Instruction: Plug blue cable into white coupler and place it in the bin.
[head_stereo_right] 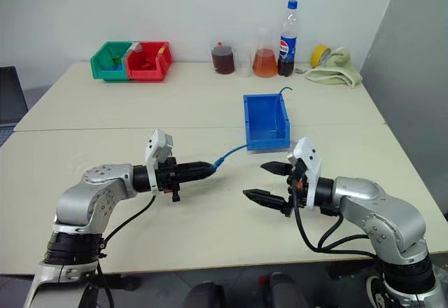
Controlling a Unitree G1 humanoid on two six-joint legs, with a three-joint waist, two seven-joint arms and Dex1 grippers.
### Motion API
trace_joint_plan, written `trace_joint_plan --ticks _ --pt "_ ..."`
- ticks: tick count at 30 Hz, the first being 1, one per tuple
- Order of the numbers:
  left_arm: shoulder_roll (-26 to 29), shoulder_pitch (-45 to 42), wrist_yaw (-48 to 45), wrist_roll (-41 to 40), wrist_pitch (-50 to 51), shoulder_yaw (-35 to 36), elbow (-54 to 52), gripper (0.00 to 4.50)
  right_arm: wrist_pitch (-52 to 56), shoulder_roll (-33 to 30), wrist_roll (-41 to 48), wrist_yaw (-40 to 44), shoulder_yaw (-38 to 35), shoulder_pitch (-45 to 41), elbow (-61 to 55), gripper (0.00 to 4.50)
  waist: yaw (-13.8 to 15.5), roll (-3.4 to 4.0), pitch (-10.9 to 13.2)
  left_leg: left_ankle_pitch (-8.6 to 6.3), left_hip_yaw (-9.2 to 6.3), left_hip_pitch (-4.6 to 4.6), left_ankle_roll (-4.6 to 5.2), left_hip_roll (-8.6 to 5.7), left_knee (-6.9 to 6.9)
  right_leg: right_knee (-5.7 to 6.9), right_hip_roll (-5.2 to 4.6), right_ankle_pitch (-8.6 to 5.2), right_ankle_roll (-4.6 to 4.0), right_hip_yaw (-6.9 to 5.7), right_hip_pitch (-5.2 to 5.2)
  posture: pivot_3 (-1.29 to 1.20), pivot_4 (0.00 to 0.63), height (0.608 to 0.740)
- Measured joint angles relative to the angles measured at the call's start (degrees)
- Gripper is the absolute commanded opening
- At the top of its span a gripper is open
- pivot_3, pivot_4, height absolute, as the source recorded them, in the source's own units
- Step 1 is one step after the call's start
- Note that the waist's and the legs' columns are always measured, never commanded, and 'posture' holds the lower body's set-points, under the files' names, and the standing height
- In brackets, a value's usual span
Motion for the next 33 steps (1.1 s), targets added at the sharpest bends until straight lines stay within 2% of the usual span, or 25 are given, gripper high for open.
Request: trace_joint_plan --ticks 5,6,10,12,20,26,33 --pt "-5.38 0.37 9.51 -12.29 13.24 7.05 -5.39 0.23 3.29 1.56 5.61 -3.01 -2.70 -0.51 1.15 4.50 0.01 0.00 0.00 0.00 0.01 -0.02 -0.01 -0.03 -0.01 -0.02 0.00 0.00 0.00 0.04 0.00 0.00 0.150 0.740" --pt "-8.62 0.20 13.71 -17.48 17.47 10.45 -6.02 0.23 4.38 2.48 7.26 -4.28 -3.49 -1.26 3.05 4.50 0.01 0.00 0.00 0.00 0.02 -0.01 -0.01 -0.03 0.00 -0.01 0.00 0.00 0.01 0.06 0.02 0.00 0.150 0.740" --pt "-10.19 0.42 18.79 -25.13 23.28 12.57 -7.70 0.23 7.40 3.73 11.51 -6.46 -5.34 -2.76 7.72 4.50 0.00 -0.02 0.01 0.01 0.02 0.00 -0.01 -0.06 0.00 -0.01 0.00 0.02 0.03 0.08 0.02 0.00 0.150 0.740" --pt "-10.25 0.87 21.18 -29.14 25.66 13.62 -8.59 0.23 10.71 5.19 17.19 -8.56 -7.47 -5.18 12.52 4.50 -0.16 -0.03 0.01 0.01 0.07 0.04 -0.02 -0.03 -0.01 0.01 0.00 0.02 0.03 0.13 0.02 0.00 0.150 0.740" --pt "-8.93 1.55 25.52 -36.36 27.59 12.86 -9.52 0.23 17.91 5.19 28.54 -11.69 -10.53 -14.87 26.33 4.50 0.03 -0.02 0.01 0.01 0.04 0.02 -0.01 -0.09 -0.03 -0.04 0.01 0.02 0.02 0.13 0.03 0.00 0.150 0.740" --pt "-10.36 0.93 30.32 -41.40 26.36 11.55 -9.36 0.23 20.46 5.66 30.85 -11.25 -9.51 -18.15 29.99 4.50 0.05 -0.02 0.01 0.00 0.02 -0.15 -0.01 -0.09 -0.03 -0.12 0.00 0.02 0.03 0.11 -0.03 0.00 0.150 0.740" --pt "-9.60 0.87 33.41 -45.38 23.97 9.69 -9.36 0.23 20.47 7.20 29.81 -10.07 -6.69 -18.86 31.14 4.50 0.02 -0.02 0.01 0.00 0.01 -0.13 -0.01 -0.08 -0.02 -0.10 0.00 0.02 0.03 0.10 -0.03 0.00 0.150 0.740"
